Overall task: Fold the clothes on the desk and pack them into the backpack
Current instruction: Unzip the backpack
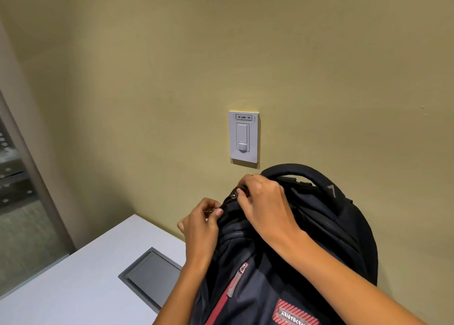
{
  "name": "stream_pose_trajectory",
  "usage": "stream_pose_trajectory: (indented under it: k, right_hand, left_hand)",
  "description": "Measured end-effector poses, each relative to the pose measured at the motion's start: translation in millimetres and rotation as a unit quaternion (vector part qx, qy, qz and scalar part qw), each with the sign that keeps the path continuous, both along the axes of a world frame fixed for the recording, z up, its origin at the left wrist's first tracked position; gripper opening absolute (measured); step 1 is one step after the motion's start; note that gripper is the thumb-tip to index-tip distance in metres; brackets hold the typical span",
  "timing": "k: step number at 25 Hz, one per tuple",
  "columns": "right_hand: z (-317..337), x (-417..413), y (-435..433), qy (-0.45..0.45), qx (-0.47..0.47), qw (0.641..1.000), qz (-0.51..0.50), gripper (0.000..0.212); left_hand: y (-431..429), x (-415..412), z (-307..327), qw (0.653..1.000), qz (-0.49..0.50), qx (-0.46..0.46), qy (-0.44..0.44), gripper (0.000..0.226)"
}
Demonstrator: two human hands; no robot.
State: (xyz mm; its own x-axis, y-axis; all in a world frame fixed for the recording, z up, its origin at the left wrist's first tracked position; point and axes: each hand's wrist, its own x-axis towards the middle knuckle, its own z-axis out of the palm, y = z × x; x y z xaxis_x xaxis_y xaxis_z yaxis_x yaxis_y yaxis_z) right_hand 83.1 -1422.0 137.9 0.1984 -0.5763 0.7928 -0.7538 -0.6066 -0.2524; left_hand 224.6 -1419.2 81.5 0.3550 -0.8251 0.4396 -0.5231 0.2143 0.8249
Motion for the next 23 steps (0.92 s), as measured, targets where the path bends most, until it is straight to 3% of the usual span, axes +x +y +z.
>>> stream_pose_trajectory:
  k: [5,11,15,19,23]
  right_hand:
    - [3.6,-56.7,35.1,-0.088,-0.018,0.995,-0.033,0.007]
    - [-23.3,-116.1,92.5,-0.195,0.023,0.970,-0.142,0.019]
    - [-28.6,-128.8,104.3,-0.216,0.029,0.964,-0.152,0.018]
    - [-26.2,-120.9,108.8,-0.223,0.010,0.966,-0.128,0.016]
    - [-27.7,-127.8,113.7,-0.237,0.010,0.963,-0.130,0.014]
  left_hand:
    - [-2.2,18.6,1.7,0.996,0.079,-0.002,-0.042,0.021]
    - [-1.7,25.8,-16.4,0.977,0.195,-0.027,-0.076,0.033]
    - [14.0,-18.2,-2.3,0.981,0.071,-0.099,-0.149,0.011]
    - [37.6,-89.6,7.6,0.931,-0.089,-0.185,-0.301,0.024]
    - [48.8,-124.7,9.2,0.909,-0.115,-0.225,-0.331,0.018]
